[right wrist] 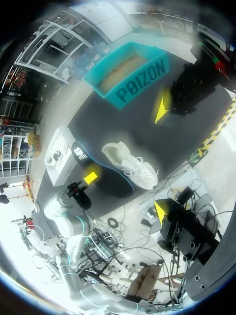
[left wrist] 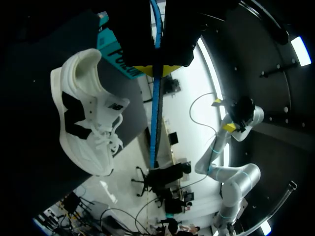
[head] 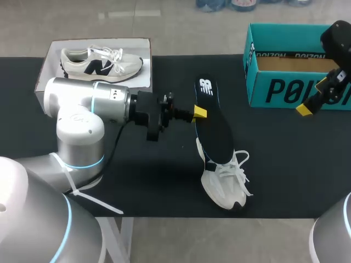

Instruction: Take the shoe out of the shoebox, open the shoe tongue, remove and reinsert the insole, then place the shoe into the shoebox

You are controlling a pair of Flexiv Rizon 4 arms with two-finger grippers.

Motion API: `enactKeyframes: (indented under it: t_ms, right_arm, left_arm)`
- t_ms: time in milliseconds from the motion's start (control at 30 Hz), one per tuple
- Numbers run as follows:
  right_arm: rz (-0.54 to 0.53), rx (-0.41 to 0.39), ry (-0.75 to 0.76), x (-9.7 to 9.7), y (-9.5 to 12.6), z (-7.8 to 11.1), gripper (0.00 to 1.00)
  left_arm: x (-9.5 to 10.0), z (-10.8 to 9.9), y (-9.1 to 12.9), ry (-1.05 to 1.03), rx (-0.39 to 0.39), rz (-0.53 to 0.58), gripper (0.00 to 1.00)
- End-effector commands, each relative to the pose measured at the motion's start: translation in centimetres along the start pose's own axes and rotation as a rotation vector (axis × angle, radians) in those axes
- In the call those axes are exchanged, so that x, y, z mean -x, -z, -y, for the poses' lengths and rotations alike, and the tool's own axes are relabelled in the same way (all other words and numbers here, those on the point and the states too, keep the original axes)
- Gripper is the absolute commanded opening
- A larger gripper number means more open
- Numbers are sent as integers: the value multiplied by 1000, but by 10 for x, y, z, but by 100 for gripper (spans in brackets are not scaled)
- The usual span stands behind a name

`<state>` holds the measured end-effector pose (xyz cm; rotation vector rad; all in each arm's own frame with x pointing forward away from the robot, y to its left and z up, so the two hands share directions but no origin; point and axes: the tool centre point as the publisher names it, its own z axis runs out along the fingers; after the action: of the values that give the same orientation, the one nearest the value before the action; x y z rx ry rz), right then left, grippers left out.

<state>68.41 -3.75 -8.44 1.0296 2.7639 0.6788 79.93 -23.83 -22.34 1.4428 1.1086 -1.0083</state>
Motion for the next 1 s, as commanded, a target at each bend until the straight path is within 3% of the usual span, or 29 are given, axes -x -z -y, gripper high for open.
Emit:
enactKeyframes:
  t_ms: [33,200,300,467,667,1000]
  right_arm:
    - [-3,-5,0,1,-1,-2,100]
    - [-3,-5,0,1,-1,-2,100]
    - [-3,-5,0,1,-1,-2,100]
    - [-3,-5,0,1,-1,-2,100]
    - [-3,-5,0,1,-1,-2,100]
    - [-3,-5,0,1,-1,-2,100]
  left_arm:
    - [0,1,-1,-2,3,-2,0]
    - [0,1,-1,-2,3,-2,0]
    - [3,-5,1,-81,29,-48,0]
    - [13,-17,6,-170,39,-18,0]
    - [22,-39,13,-262,41,-26,0]
    - [6,-84,14,-427,18,-40,0]
